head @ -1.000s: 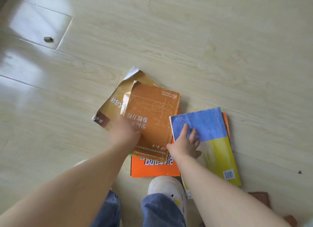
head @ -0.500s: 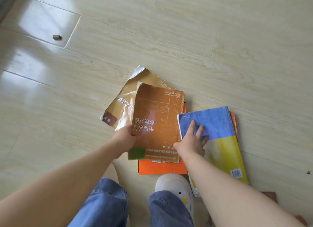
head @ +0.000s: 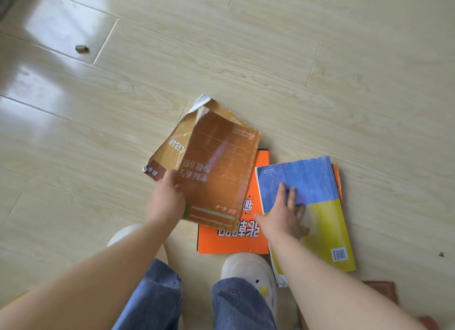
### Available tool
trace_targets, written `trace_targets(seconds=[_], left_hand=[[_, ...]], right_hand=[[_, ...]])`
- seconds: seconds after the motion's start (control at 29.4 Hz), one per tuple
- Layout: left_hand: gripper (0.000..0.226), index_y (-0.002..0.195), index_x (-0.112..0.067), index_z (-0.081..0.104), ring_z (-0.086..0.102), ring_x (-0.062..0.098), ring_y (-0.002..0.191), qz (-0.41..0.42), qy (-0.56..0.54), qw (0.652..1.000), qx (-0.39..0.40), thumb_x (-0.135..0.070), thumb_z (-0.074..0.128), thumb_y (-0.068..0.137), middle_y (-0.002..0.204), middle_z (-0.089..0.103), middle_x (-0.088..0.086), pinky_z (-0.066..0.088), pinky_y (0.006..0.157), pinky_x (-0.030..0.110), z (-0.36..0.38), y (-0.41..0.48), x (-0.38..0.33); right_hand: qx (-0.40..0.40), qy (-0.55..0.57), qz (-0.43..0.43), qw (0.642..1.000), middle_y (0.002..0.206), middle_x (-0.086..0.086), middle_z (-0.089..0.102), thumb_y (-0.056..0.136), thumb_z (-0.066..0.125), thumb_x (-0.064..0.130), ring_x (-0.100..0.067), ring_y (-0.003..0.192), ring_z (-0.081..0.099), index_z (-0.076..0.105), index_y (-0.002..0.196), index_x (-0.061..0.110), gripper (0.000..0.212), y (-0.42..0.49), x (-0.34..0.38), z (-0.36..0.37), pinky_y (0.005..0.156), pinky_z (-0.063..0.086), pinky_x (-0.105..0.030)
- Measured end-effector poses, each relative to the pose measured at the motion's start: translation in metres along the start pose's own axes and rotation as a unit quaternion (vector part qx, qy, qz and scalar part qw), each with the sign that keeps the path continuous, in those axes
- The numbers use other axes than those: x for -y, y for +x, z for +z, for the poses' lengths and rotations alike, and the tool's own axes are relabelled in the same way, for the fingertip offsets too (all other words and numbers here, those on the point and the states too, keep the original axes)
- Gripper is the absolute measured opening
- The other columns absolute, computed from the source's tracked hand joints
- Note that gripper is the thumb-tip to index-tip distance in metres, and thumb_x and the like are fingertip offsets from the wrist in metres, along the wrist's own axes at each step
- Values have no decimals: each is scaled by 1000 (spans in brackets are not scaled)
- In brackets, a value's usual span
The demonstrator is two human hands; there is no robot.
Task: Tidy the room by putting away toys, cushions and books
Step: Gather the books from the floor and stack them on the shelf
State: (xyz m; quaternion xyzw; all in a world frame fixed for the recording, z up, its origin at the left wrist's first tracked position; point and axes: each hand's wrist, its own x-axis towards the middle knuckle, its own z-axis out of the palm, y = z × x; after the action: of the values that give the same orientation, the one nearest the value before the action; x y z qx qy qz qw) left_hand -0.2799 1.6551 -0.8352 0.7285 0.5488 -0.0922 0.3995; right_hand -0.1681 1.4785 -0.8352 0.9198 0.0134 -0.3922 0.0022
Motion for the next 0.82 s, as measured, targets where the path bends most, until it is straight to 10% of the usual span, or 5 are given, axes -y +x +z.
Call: trace_targets(seconds=[0.41, 0.65, 0.82], left_hand=[[16, 103, -19, 45, 63, 23, 81, -52, -65, 988, 128, -13, 53, 90, 88, 62, 2, 54, 73, 37, -3, -11, 10], [30, 118, -15, 45, 58, 25, 80, -22, -116, 993, 21, 0, 44, 92, 94, 60, 6, 51, 70, 38, -7, -6, 3], [48, 138, -19, 34, 45, 7, 64, -33, -115, 993, 2, 0, 39, 95, 109, 48, 1, 43, 60, 28, -5, 0, 6]], right_hand=[[-4, -82, -3, 997, 158, -14, -14, 100, 37, 25, -48, 141, 5, -12, 150, 22, 70, 3, 0, 15, 96, 44, -47], [-132, -21, -19, 991, 127, -15, 52, 93, 35, 2, -38, 105, 57, 34, 128, 7, 35, 2, 8, -2, 65, 41, -35], [-177, 164, -43, 970, 103, -17, 62, 90, 40, 4, -39, 82, 57, 39, 122, 10, 33, 2, 16, -32, 62, 38, -33]])
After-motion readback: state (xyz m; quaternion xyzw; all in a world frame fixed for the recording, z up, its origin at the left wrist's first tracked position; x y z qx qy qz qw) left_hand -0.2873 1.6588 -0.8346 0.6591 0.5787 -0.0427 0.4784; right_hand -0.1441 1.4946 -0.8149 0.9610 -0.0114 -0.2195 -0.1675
